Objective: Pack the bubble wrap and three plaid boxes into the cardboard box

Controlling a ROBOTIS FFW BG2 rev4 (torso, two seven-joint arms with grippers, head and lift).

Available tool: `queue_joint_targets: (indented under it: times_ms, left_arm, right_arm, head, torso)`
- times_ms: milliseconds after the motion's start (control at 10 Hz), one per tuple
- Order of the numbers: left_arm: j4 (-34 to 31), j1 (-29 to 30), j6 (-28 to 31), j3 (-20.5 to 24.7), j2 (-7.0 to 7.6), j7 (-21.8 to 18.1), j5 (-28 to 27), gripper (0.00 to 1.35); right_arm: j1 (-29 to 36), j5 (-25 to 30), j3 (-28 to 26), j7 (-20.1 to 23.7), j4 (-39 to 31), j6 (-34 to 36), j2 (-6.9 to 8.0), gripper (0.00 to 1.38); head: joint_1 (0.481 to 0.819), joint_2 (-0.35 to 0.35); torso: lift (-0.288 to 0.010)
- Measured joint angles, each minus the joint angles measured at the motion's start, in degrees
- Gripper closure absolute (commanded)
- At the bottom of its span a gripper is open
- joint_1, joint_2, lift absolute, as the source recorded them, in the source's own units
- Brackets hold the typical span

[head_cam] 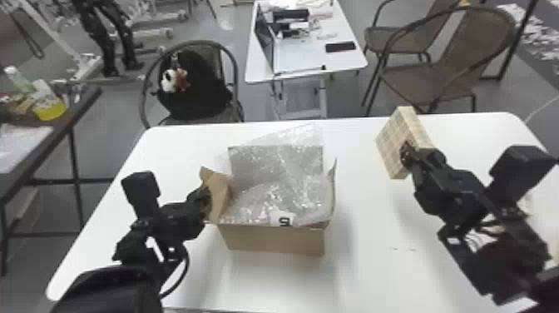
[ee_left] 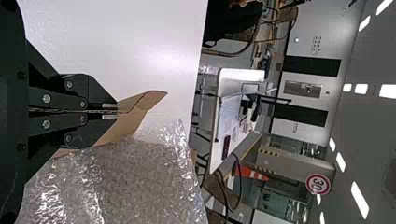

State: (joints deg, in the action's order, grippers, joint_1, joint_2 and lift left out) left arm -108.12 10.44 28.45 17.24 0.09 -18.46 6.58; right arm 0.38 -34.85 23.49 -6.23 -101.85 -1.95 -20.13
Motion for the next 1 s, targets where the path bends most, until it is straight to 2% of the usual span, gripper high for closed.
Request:
queue_joint_targets:
  times_ms: [300,600,800,1000]
  left_arm:
    - [-0.9,-0.1,-0.3,-0.9,0.0,0.0,-2.4,1.21]
    - [-1.4,-0.6,-0.3,-1.7,0.0,0.1,-4.9,1.21]
    - [-1.4,-1.2,-0.3,-2.3,0.0,0.2,-5.7,1.21]
    - [-1.4,-1.5,-0.3,-2.5,0.0,0.2,-6.1,1.21]
  right_arm:
    - [-3.5,-3.4,-1.7,2.4,-7.6,8.7,-0.86,1.18]
    - [-8.4,-11.1,-0.3,5.6,-8.1,17.6,-0.91,1.18]
    - [-12.5,-17.7,1.3,9.7,-4.8,25.8,0.63,1.18]
    - [-15.7,-21.9,1.7,13.9,0.7,34.2,3.62,1.18]
  head:
    - [0.695,0.232]
    - [0.677,0.275]
    - [0.68,0.311]
    - [0.695,0.349]
  torso:
    - [-0.092]
    - [-0.092]
    - [-0.092]
    - [-0.092]
